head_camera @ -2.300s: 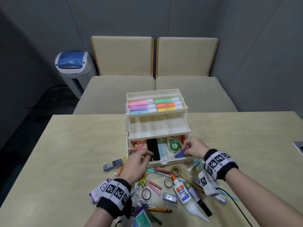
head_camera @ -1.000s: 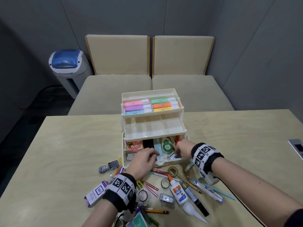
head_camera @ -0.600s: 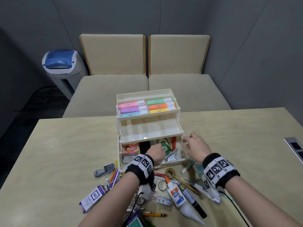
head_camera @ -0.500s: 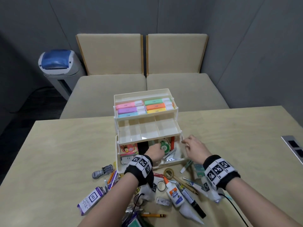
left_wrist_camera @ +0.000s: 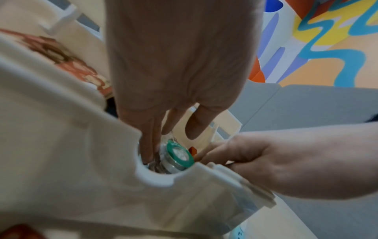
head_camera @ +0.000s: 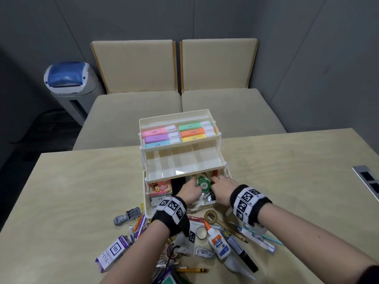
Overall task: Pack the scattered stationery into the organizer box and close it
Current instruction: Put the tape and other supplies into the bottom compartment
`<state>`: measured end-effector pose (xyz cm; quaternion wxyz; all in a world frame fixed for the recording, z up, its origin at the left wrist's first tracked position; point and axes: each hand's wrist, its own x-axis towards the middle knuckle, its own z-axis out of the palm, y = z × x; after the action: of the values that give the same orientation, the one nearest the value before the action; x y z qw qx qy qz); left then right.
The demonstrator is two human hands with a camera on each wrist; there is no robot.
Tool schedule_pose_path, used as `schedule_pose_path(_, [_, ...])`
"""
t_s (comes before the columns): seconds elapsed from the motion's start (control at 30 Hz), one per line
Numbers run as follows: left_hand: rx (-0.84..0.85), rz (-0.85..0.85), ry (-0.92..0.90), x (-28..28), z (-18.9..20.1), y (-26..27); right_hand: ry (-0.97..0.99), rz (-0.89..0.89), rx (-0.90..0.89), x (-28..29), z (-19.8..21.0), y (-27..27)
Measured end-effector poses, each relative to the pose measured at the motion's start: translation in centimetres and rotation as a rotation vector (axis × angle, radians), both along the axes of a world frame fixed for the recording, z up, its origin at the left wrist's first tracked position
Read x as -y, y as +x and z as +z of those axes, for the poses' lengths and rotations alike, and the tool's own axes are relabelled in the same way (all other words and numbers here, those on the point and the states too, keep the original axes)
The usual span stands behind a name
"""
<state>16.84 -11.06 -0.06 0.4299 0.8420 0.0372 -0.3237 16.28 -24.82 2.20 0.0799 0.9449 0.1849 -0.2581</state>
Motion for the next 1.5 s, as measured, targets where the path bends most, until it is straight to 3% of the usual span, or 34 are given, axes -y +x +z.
schedule_pose_path(0.23, [-0.004, 0.034, -0.024, 0.5, -0.6, 0.1, -0.085, -0.049, 0.051, -0.3, -0.3, -0.1])
schedule_pose_path(0.47, [0.015, 0.007, -0.025, 0.8, -1.2, 0.4, 0.159, -0.218, -0.023, 0.9, 0.2, -0.1])
schedule_pose_path(0.57, [-0.004, 0.017, -0.053, 0.7, -1.5, 0.6, 0.243, -0.280, 0.060, 1.9, 0.8, -0.3])
schedule_pose_path(0.7, [-0.024, 0.043, -0.121, 0.6, -1.9, 0.6, 0.139, -0.255, 0.204, 3.1, 1.0, -1.1])
schedule_pose_path(0.87, [-0.005, 0.058, -0.146, 0.5, -2.8, 0.6, 0.438, -0.445, 0.076, 3.9, 0.8, -1.5])
schedule_pose_path(1.13, [0.021, 0.005, -0.085, 0.3, -2.2, 0.5, 0.448, -0.438, 0.029, 4.1, 1.0, -1.5])
schedule_pose_path(1.23, [0.100, -0.036, 0.025, 0.2, 0.1, -0.3, 0.508, -0.433, 0.044, 4.3, 1.6, -1.7])
schedule_pose_path(1.33, [0.340, -0.096, 0.164, -0.7, 2.1, -1.9, 0.553, -0.418, 0.113, 4.7, 1.7, -2.9])
schedule_pose_path(1.5, [0.604, -0.053, 0.046, -3.3, 4.8, -7.4, 0.689, -0.463, 0.275, 5.0, 1.4, -6.7])
